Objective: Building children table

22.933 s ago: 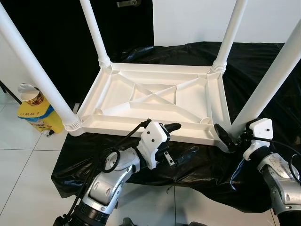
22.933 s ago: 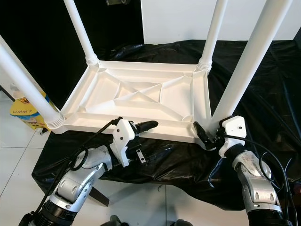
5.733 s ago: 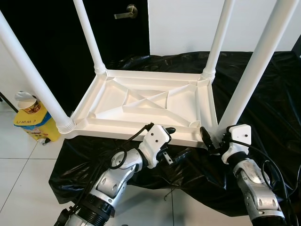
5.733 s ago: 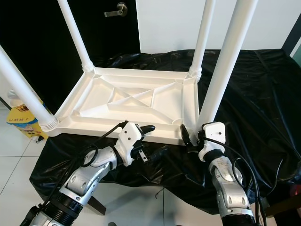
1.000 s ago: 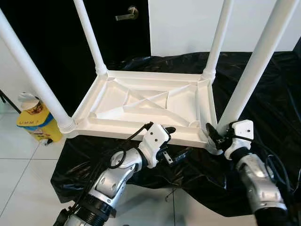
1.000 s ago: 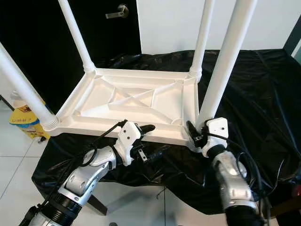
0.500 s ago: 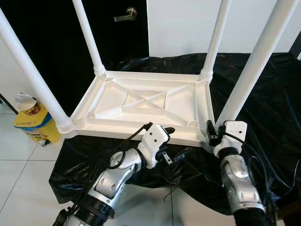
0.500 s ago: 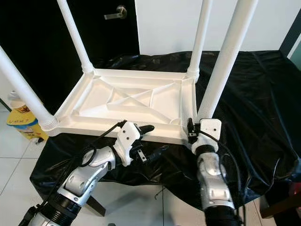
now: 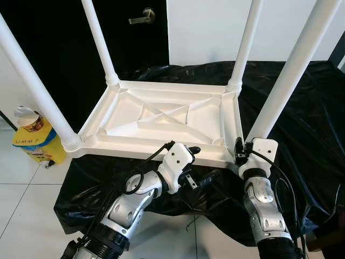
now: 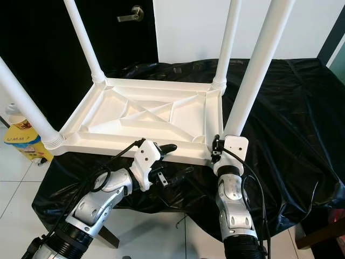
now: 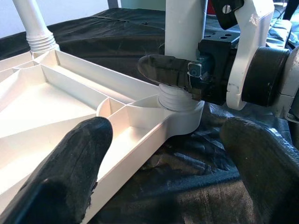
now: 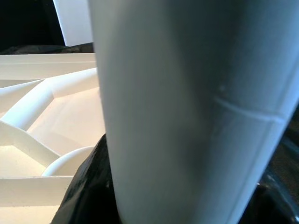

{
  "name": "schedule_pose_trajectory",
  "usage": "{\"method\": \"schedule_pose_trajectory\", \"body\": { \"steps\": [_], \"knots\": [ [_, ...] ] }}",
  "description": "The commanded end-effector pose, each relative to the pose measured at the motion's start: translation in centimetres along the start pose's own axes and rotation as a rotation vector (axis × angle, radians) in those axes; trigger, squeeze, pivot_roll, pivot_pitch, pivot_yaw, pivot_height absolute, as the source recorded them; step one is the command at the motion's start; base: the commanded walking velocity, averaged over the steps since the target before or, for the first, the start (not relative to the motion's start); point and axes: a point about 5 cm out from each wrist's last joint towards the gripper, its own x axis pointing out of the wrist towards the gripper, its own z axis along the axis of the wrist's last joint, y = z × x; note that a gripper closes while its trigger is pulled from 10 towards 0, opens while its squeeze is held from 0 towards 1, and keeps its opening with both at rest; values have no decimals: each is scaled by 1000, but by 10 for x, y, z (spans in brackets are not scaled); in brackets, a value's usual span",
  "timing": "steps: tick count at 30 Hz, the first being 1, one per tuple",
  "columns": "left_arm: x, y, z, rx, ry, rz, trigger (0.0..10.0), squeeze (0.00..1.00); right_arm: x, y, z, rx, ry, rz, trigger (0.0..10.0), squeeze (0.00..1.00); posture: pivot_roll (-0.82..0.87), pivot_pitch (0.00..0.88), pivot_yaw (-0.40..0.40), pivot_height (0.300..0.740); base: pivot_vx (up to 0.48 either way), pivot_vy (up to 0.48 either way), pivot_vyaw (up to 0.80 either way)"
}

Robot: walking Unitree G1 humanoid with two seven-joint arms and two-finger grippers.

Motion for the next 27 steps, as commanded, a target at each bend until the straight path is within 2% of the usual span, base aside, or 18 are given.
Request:
{"method": "schedule_pose_trajectory", "body": {
  "steps": [1,2,8,9,12,16,17,21,22,27],
  "knots": [
    [0,-5,-1,7,8,-56,10000,0,-6,10,-16,10,86,23,10000,0,19,0,19,740,0,0,0],
    [0,-5,-1,6,8,-57,10000,0,-6,8,-14,6,79,19,10000,1000,15,0,18,740,0,0,0],
    [0,-7,-1,1,8,-60,10000,0,-8,-5,-2,-12,-4,117,10000,1000,9,0,17,740,0,0,0],
    [0,-7,-1,1,8,-60,10000,0,-8,-5,-2,-12,-4,117,10000,1000,9,0,17,740,0,0,0],
    [0,-8,-2,-5,8,-61,10000,0,-8,-18,1,-40,-27,209,10000,1000,4,0,19,740,0,0,0],
    [0,-9,-2,-7,8,-61,10000,0,-8,-24,2,-53,-28,271,10000,1000,3,0,20,740,0,0,0],
    [0,-9,-2,-8,8,-59,10000,0,-6,-29,3,-72,-21,318,10000,0,4,0,18,740,0,0,0],
    [0,-8,-2,-9,7,-57,10000,0,-5,-33,3,-89,-14,362,10000,0,3,0,20,740,0,0,0],
    [-1,-8,-2,-11,8,-55,10000,0,-3,-36,4,-117,-6,422,10000,0,3,0,21,740,0,0,0],
    [-1,-9,-2,-15,8,-52,10000,0,4,-37,5,-169,15,543,10000,0,3,0,21,740,0,0,0]
  ]
}}
